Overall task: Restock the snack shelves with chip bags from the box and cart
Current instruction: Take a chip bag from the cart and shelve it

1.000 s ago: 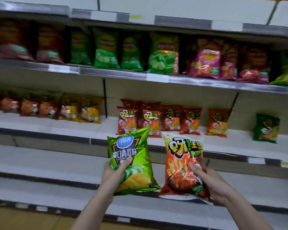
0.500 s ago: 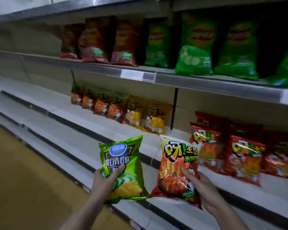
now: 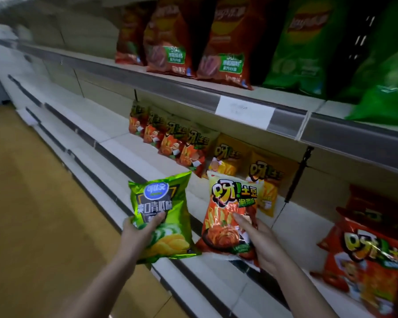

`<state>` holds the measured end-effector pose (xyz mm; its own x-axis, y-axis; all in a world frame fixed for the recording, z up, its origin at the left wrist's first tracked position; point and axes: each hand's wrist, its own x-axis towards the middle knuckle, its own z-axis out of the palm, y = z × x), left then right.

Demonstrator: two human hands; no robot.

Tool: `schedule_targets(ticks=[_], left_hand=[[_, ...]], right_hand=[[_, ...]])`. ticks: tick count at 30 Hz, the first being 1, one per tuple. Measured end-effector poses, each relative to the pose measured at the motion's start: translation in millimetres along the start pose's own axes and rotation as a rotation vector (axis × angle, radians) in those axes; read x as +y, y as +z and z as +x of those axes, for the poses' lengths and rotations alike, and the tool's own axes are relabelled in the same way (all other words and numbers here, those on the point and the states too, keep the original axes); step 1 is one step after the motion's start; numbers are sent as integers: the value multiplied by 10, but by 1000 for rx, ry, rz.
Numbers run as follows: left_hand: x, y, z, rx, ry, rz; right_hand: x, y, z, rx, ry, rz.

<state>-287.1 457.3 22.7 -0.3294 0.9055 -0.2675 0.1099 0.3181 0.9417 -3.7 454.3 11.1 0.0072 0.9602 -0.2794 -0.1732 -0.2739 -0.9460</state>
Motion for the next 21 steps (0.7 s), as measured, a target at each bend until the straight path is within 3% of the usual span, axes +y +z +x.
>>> schedule_targets(ticks=[7,21], left_hand=[[159,-193,583,31,-42,-33],[622,-376,2509,-141,-79,-115]], right_hand=[[8,349,688,120,-18,91],[-224,1712,2233,294,-148,100]])
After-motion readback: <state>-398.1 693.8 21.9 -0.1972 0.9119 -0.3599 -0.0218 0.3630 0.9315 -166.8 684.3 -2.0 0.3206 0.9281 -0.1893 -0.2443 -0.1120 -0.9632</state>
